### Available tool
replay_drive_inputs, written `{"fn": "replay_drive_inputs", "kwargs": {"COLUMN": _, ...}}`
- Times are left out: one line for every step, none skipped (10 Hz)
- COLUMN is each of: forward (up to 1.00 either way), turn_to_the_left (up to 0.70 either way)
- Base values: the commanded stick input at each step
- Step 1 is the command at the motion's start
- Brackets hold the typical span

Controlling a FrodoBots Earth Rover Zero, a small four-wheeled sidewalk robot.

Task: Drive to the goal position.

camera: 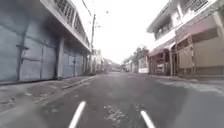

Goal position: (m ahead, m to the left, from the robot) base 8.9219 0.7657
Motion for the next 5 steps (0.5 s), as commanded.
{"fn": "replay_drive_inputs", "kwargs": {"forward": 0.70, "turn_to_the_left": 0.00}}
{"fn": "replay_drive_inputs", "kwargs": {"forward": 0.70, "turn_to_the_left": 0.00}}
{"fn": "replay_drive_inputs", "kwargs": {"forward": 0.70, "turn_to_the_left": 0.00}}
{"fn": "replay_drive_inputs", "kwargs": {"forward": 0.70, "turn_to_the_left": 0.00}}
{"fn": "replay_drive_inputs", "kwargs": {"forward": 0.70, "turn_to_the_left": 0.00}}
